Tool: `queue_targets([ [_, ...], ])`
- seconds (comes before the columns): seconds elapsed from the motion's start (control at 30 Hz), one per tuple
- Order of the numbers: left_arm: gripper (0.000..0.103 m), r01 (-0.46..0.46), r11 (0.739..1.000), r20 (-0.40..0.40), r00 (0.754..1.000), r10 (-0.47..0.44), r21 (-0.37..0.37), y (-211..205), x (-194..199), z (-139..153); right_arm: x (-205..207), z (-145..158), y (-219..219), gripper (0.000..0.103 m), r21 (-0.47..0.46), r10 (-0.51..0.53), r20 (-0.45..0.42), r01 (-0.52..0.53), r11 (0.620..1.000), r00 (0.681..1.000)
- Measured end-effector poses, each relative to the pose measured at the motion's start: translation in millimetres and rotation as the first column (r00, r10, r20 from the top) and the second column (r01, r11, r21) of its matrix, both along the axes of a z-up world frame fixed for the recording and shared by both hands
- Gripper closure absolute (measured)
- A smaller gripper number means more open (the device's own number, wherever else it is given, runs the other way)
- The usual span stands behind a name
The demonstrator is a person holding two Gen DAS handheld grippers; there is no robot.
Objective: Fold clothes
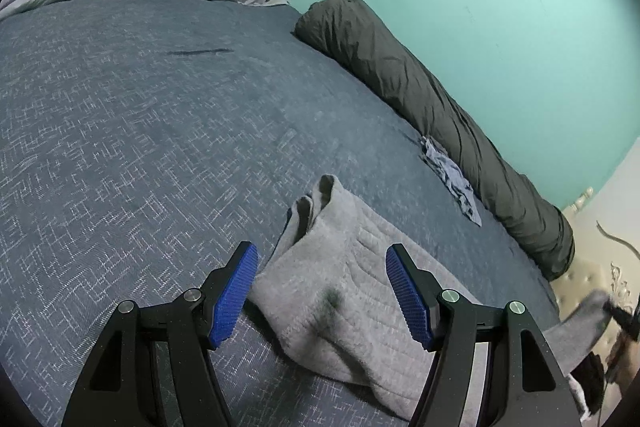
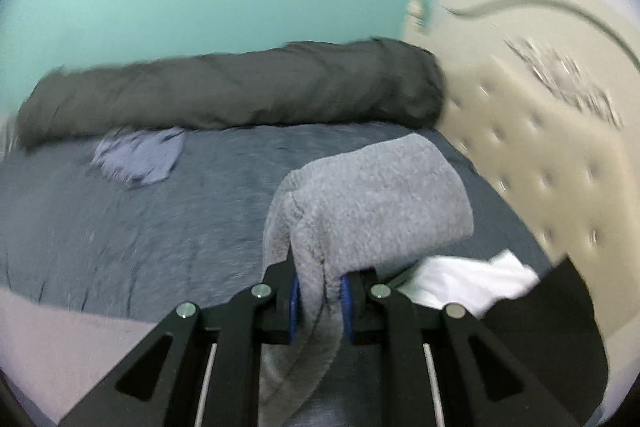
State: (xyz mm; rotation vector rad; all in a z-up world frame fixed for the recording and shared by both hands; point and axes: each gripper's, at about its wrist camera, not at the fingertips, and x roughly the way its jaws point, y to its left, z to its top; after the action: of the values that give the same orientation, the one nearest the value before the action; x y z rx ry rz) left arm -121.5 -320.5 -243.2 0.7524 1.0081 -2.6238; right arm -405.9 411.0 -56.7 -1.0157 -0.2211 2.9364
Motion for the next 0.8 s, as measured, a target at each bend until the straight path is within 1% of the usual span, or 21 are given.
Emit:
queue_targets([
  [0.13,0.032,0.016,1.0,0.011,1.0,-0.016,-0.015,3,0,0,4,3,-74,0.088,0.001,0.115,0.014,-0.115,0.993,0.993],
  [0.23,0.032,0.028,0.999,0.019,0.999,-0.028,-0.027,5,-1,1,12,1,-145,0.087,0.073,0.225,0.018,-0.225,0.972,0.974],
  [0.33,0.032,0.026,0.999,0.018,1.0,-0.025,-0.029,1,2,1,20,-4,-200,0.087,0.102,0.307,0.032,-0.309,0.946,0.951],
  [0.43,0.032,0.016,1.0,0.017,1.0,-0.015,-0.024,-4,6,2,31,-12,-260,0.087,0.117,0.385,0.043,-0.387,0.915,0.922],
  [0.57,0.032,0.008,0.999,0.011,1.0,-0.007,-0.034,-9,10,5,43,-29,-330,0.087,0.109,0.463,0.074,-0.469,0.876,0.883],
  [0.7,0.032,0.002,1.0,0.002,1.0,-0.002,-0.028,-15,15,6,64,-57,-403,0.087,0.129,0.54,0.13,-0.554,0.823,0.832],
  [0.8,0.032,-0.005,1.0,-0.003,1.0,0.005,-0.015,-19,17,5,81,-82,-446,0.087,0.134,0.587,0.173,-0.609,0.782,0.791],
])
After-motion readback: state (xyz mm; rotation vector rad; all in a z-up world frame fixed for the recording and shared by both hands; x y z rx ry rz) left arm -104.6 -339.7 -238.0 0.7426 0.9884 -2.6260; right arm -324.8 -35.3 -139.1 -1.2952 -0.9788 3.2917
